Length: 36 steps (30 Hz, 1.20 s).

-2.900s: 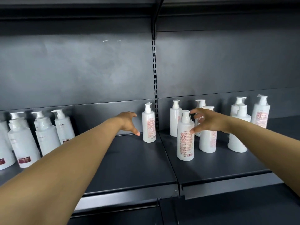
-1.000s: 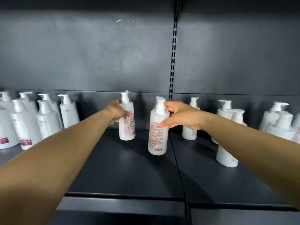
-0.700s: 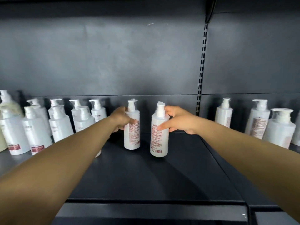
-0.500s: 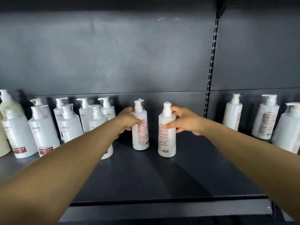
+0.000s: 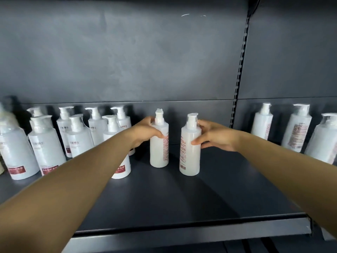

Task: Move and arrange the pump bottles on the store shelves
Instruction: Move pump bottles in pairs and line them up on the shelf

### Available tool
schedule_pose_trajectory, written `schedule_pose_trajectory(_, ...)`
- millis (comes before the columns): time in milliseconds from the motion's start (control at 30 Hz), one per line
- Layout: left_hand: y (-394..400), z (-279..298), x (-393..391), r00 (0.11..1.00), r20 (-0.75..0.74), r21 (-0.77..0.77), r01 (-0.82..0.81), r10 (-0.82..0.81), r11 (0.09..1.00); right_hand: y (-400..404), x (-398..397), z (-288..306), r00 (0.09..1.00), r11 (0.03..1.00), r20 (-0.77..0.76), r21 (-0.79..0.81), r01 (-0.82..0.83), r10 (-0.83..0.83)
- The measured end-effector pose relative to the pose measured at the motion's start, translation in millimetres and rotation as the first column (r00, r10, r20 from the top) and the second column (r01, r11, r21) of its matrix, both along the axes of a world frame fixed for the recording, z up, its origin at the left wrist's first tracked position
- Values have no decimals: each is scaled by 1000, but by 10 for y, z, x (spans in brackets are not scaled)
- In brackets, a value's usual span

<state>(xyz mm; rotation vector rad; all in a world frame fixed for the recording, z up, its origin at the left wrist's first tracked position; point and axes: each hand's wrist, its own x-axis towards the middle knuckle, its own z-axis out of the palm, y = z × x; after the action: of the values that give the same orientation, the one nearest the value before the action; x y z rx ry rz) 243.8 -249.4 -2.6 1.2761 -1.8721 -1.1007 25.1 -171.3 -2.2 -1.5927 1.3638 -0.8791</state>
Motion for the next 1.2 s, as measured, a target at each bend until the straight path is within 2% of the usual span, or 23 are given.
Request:
schedule_pose_trajectory(100, 11, 41, 2, 992, 129, -87, 14, -2, 996, -25, 109, -18, 986, 991, -132, -92, 92, -104)
schedule_pose_trajectory(167, 24, 22, -30, 992, 119, -116, -17, 31, 993, -49, 193, -39, 958, 971, -208, -175, 161, -196)
schedule_pose_trajectory(200, 19, 14, -36, 993, 109, -109, -25, 37, 994, -58, 212, -45, 957, 970, -209, -179, 163, -200)
schedule_pose_trajectory(333, -22, 67, 41, 999, -6, 80, 44, -44, 996, -44, 134, 29, 1000, 999, 19, -34, 24, -23)
schedule_pose_trajectory(400, -57, 83, 94, 998, -2, 73, 60, -60, 995, -31, 103, 59, 1000, 999, -20, -40, -8, 7)
schedule_pose_trajectory(500, -76, 74, 80, 996, 83, 0, 22, -22, 1000, -48, 164, 47, 990, 988, -111, -134, 71, -86)
schedule_pose_trajectory(600, -67, 68, 31, 991, 128, -71, -39, 48, 997, -77, 205, 2, 985, 976, -105, -184, 115, -135)
schedule_pose_trajectory(733, -96, 27, -19, 989, 118, -117, -71, 85, 991, -101, 184, -63, 991, 984, -88, -157, 82, -96)
schedule_pose_trajectory(1033, -330, -45, -151, 939, 82, -174, -317, 335, 932, -504, 227, -148, 954, 934, -98, -252, 253, -285)
schedule_pose_trajectory(1200, -496, -32, -184, 915, 96, -166, -373, 392, 913, -735, 252, -145, 942, 918, -91, -271, 289, -323)
